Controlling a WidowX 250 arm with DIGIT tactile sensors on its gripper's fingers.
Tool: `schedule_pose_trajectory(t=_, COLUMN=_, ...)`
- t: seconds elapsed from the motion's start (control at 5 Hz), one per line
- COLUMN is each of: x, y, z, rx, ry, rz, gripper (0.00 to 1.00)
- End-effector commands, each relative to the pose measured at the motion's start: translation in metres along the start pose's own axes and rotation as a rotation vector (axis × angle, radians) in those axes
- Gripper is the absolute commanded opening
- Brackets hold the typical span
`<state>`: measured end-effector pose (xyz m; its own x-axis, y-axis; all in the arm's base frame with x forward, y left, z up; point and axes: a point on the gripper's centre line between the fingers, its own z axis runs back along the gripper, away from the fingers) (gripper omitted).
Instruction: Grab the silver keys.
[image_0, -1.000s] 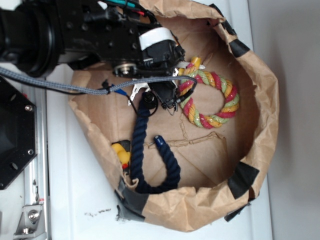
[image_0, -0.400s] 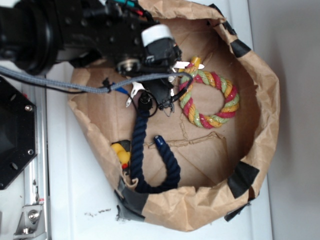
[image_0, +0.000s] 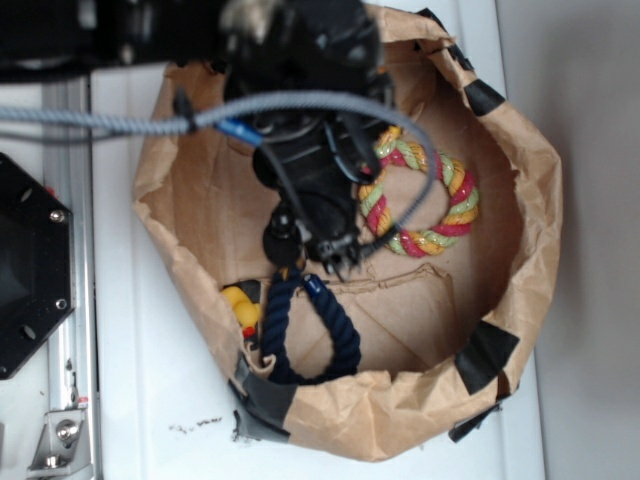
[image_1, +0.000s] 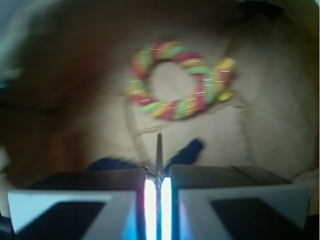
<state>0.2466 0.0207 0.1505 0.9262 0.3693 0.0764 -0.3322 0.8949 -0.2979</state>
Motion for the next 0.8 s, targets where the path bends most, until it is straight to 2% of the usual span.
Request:
schedule_pose_trajectory(t=0.0, x=0.014, y=-0.006, z=0.005, rx=0.084, ry=-0.047, rz=-0.034, gripper=0.00)
schedule_pose_trajectory(t=0.2, x=0.022, y=-0.006, z=0.001, rx=0.040, ry=-0.009, rz=0.010, gripper=0.00)
schedule_pose_trajectory(t=0.6, x=0.032, y=0.000, z=-0.007, rx=0.016, ry=-0.077, rz=0.120, gripper=0.00)
